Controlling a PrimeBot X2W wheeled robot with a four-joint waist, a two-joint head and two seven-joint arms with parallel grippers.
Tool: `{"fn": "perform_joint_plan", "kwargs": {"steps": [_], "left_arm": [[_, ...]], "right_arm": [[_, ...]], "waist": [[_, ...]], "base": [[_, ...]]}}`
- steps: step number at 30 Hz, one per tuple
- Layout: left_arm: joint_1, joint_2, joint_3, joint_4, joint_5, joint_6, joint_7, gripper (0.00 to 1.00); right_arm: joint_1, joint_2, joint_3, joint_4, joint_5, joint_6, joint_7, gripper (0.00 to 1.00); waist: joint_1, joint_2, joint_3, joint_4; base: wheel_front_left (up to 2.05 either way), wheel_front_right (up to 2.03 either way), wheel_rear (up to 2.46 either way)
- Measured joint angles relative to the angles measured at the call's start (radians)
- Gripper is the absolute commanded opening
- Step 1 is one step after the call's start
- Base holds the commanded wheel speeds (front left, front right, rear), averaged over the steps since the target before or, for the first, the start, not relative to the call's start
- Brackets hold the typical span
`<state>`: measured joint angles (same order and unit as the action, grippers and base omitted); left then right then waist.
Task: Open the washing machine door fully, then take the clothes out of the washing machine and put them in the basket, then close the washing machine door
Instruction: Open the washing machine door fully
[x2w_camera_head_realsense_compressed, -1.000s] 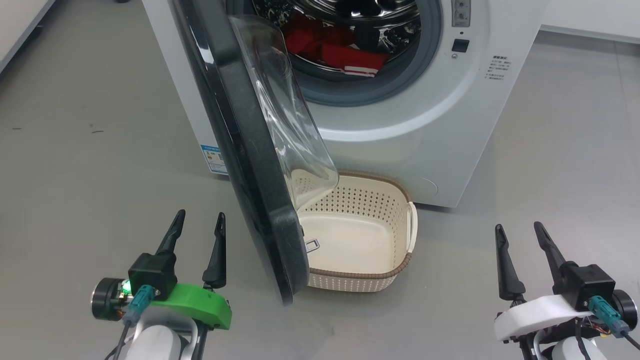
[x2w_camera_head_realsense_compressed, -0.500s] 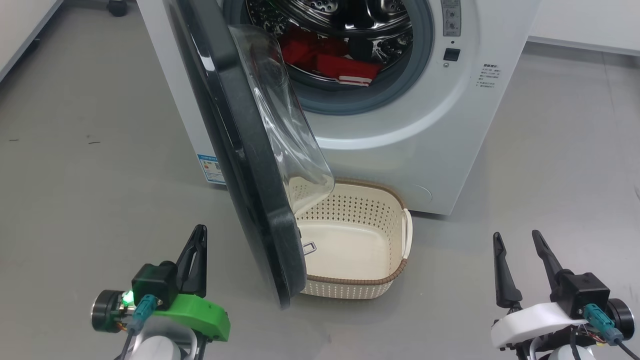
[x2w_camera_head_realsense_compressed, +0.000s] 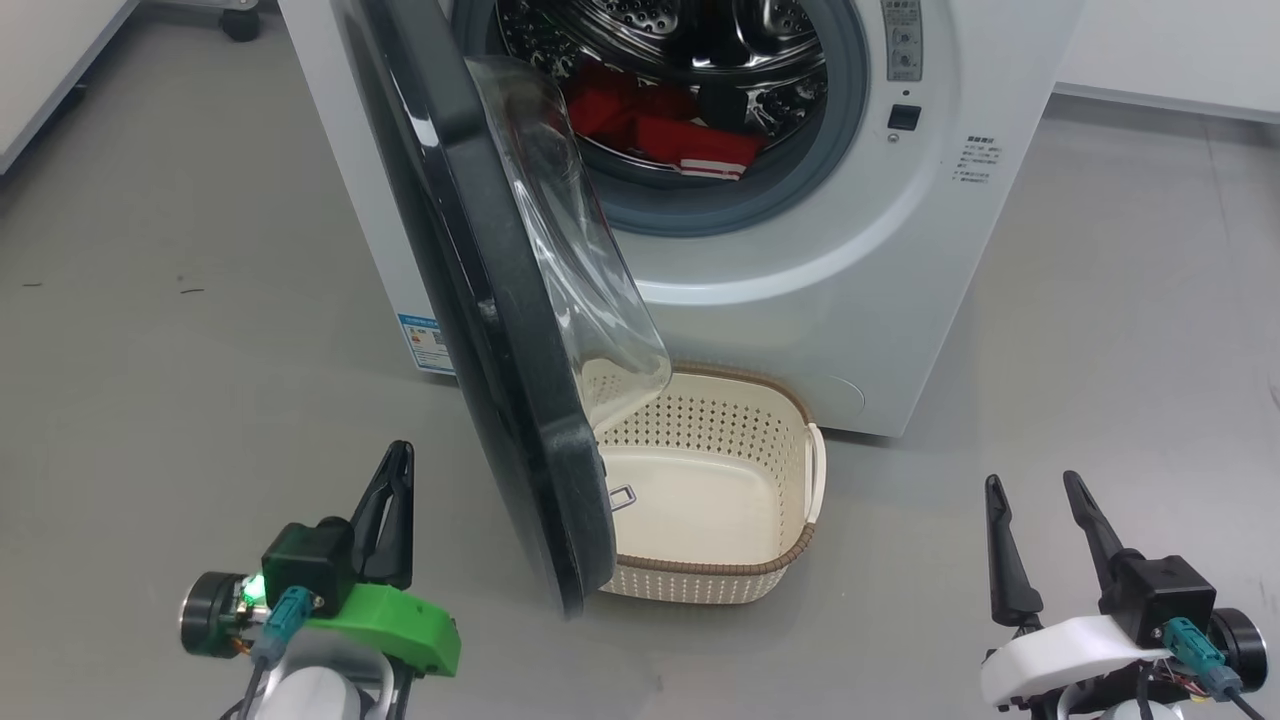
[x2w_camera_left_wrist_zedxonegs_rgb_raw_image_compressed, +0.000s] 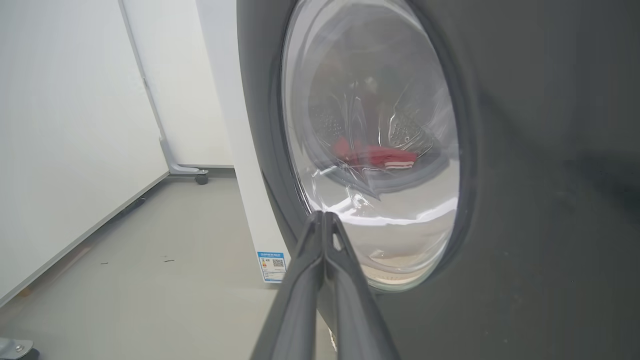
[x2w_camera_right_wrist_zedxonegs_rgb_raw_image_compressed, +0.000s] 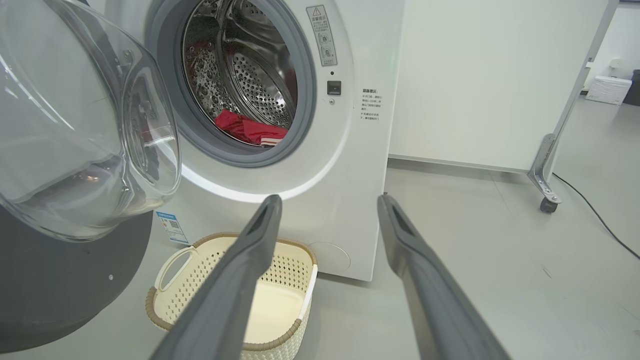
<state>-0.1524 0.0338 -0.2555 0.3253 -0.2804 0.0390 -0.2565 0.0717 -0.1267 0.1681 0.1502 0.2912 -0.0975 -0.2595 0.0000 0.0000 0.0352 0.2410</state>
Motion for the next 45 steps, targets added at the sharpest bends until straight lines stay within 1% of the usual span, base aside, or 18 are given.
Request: {"fn": "perform_joint_plan", "kwargs": {"steps": [7, 9, 11, 16, 18, 21, 24, 29, 32, 35, 40, 45], "left_arm": [[-0.009, 0.000, 0.030, -0.103, 0.006, 0.009, 0.000, 0.00], [-0.023, 0.000, 0.034, -0.151, 0.007, 0.010, 0.000, 0.00], [-0.046, 0.000, 0.036, -0.204, 0.011, 0.010, 0.000, 0.00], [-0.102, 0.000, 0.032, -0.361, 0.025, 0.018, 0.000, 0.00], [-0.115, 0.000, 0.016, -0.417, 0.029, 0.018, -0.001, 0.00], [-0.121, 0.000, -0.026, -0.490, 0.030, 0.016, -0.001, 0.00], [-0.123, 0.001, -0.088, -0.539, 0.027, 0.000, -0.001, 0.00], [-0.109, 0.003, -0.207, -0.551, -0.005, -0.022, -0.001, 0.00], [-0.070, 0.006, -0.280, -0.520, -0.015, -0.037, 0.001, 0.00], [-0.024, 0.009, -0.339, -0.485, -0.041, -0.046, 0.043, 0.00], [0.016, 0.013, -0.373, -0.432, -0.053, -0.050, 0.106, 0.00], [0.029, 0.014, -0.389, -0.394, -0.054, -0.050, 0.136, 0.00]], "right_arm": [[0.000, 0.003, -0.011, 0.000, -0.013, 0.009, 0.000, 1.00], [0.000, 0.004, -0.015, 0.000, -0.020, 0.009, 0.000, 1.00], [0.000, 0.005, -0.019, 0.000, -0.022, 0.016, 0.000, 1.00], [0.000, 0.010, -0.024, 0.000, -0.031, 0.018, 0.000, 1.00], [0.000, 0.012, -0.028, 0.000, -0.033, 0.025, 0.000, 1.00], [0.000, 0.016, -0.032, 0.001, -0.039, 0.026, 0.000, 1.00], [0.000, 0.017, -0.036, 0.002, -0.042, 0.026, 0.000, 1.00], [0.000, 0.020, -0.041, 0.004, -0.048, 0.035, 0.000, 1.00], [0.000, 0.024, -0.045, 0.007, -0.050, 0.035, 0.000, 1.00], [0.000, 0.027, -0.046, 0.009, -0.054, 0.040, 0.000, 1.00], [0.000, 0.030, -0.049, 0.012, -0.055, 0.045, 0.000, 1.00], [0.000, 0.031, -0.053, 0.017, -0.057, 0.053, 0.000, 1.00]], "waist": [[0.0000, 0.0000, -0.001, 0.003], [0.0000, 0.0000, -0.002, 0.004], [0.0000, 0.0000, -0.003, 0.005], [0.0000, 0.0000, -0.004, 0.005], [0.0000, 0.0000, -0.004, 0.005], [0.0000, 0.0000, -0.005, 0.004], [0.0000, 0.0000, -0.004, 0.002], [0.0000, 0.0000, -0.004, -0.002], [0.0000, 0.0000, -0.002, -0.006], [0.0000, 0.0000, -0.001, -0.009], [0.0000, 0.0000, 0.003, -0.015], [0.0000, 0.0000, 0.007, -0.016]], "base": [[0.00, 0.00, 0.00], [0.00, 0.00, 0.00], [0.00, 0.00, 0.00], [0.00, 0.00, 0.00], [0.00, 0.00, 0.00], [0.00, 0.00, 0.00], [0.00, 0.00, 0.00], [0.00, 0.00, 0.00], [0.00, 0.00, 0.00], [0.00, 0.00, 0.00], [0.00, 0.00, 0.00], [0.00, 0.00, 0.00]]}}
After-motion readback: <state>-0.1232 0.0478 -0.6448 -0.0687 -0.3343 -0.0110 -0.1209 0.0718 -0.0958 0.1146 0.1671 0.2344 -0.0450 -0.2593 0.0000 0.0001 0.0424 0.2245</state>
